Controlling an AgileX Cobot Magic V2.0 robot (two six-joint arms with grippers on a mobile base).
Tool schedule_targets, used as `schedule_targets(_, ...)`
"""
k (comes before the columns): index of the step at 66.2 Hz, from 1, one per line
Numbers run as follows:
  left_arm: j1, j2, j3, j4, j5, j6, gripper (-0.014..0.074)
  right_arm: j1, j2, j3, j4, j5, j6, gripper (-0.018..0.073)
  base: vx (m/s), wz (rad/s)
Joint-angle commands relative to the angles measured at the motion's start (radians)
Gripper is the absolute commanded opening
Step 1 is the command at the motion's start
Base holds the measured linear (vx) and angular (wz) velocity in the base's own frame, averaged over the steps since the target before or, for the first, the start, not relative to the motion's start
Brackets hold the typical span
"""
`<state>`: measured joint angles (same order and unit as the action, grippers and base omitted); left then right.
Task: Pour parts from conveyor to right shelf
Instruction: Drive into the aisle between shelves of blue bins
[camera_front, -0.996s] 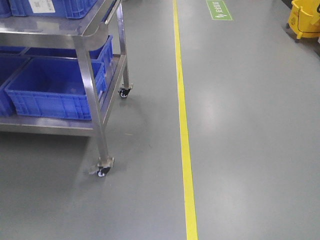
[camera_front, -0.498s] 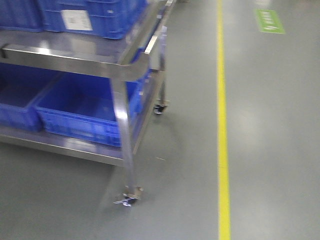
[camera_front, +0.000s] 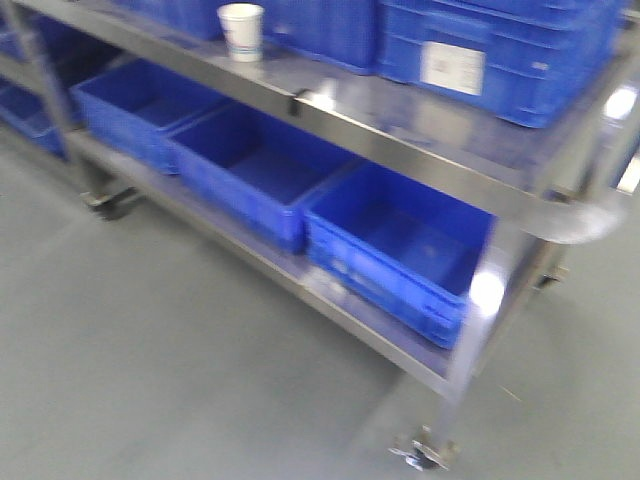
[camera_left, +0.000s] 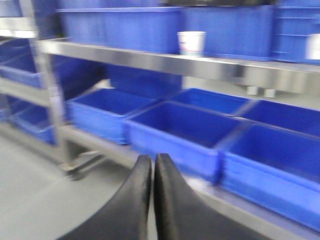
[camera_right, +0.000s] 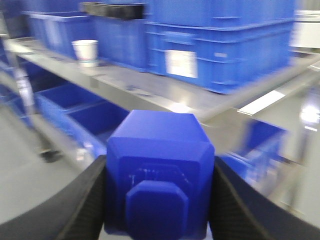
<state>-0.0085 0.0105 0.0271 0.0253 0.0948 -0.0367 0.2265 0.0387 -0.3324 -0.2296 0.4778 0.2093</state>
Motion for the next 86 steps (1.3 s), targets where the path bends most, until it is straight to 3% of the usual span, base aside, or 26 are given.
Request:
schedule_targets(1, -0.005, 0.015, -0.02, -0.006, -0.073, -0.008, -0.0006, 0.002, 0.011, -0.026, -0.015, -0.08, -0.006, -0.0004, 0.16, 0.91)
schedule_targets(58, -0.005, 0.015, -0.02, -0.006, -0.073, -0.008, -0.0006, 0.002, 0.011, -0.026, -0.015, -0.08, -0.006, -0.0004, 0.06, 0.89)
schedule_targets(86, -0.005, 0.015, -0.02, -0.006, -0.073, -0.008, -0.0006, 0.002, 0.011, -0.026, -0.015, -0.08, -0.006, -0.0004, 0.05, 0.37)
